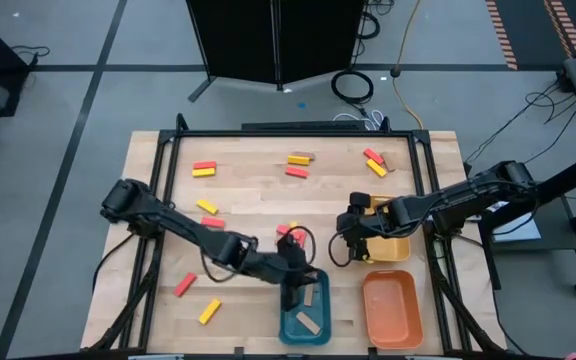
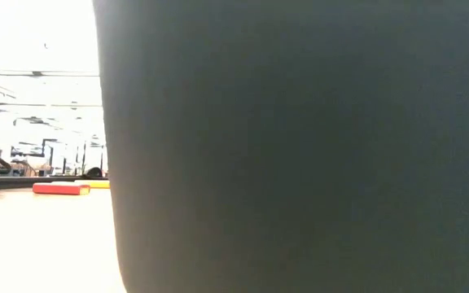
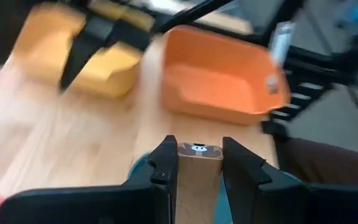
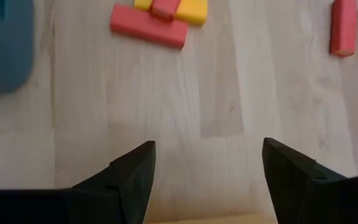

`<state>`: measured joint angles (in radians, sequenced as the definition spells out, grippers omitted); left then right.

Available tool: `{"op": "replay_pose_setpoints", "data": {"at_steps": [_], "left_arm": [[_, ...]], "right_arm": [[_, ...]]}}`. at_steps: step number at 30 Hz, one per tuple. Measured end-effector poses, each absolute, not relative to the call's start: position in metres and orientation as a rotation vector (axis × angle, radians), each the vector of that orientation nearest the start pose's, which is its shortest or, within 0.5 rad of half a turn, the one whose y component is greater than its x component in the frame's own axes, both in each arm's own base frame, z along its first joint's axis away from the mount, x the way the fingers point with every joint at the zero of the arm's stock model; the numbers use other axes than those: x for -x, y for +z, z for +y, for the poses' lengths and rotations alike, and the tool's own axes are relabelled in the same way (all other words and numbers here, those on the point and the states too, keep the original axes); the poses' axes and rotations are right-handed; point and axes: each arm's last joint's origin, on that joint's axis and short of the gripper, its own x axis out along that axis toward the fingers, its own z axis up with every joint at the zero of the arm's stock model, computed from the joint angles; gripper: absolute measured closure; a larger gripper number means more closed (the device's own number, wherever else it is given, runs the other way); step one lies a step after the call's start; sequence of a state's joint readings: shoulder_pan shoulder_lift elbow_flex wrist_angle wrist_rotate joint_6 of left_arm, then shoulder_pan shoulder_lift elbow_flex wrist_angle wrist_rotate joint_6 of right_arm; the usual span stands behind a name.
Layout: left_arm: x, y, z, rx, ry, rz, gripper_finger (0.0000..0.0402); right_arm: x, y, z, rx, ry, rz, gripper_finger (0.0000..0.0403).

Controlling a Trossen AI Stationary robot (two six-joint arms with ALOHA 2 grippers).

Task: Sort blocks
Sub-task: Put the brown block into the blue bin

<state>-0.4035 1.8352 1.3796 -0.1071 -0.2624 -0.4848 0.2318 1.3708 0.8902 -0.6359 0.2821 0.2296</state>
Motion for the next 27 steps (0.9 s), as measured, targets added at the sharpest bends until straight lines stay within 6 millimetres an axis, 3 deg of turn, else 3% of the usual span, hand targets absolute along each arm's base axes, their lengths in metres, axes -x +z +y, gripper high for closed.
{"op": "replay_pose_setpoints", "data": {"at_steps": [10, 16, 27], "left_arm": [[-0.4, 0.19, -0.17, 0.613, 0.177, 0.667, 0.0324], [-0.4, 0.192, -0.172, 0.654, 0.126, 0.695, 0.0313], [-0.402, 0.195, -0.167, 0.69, 0.022, 0.75, 0.0212]], "right_arm": [[-0.245, 0.215, 0.056, 0.114, -0.14, 1.096, 0.0179], [-0.246, 0.215, 0.056, 0.129, -0.129, 1.089, 0.0179], [-0.247, 0.216, 0.057, 0.132, -0.129, 1.078, 0.0179]]}}
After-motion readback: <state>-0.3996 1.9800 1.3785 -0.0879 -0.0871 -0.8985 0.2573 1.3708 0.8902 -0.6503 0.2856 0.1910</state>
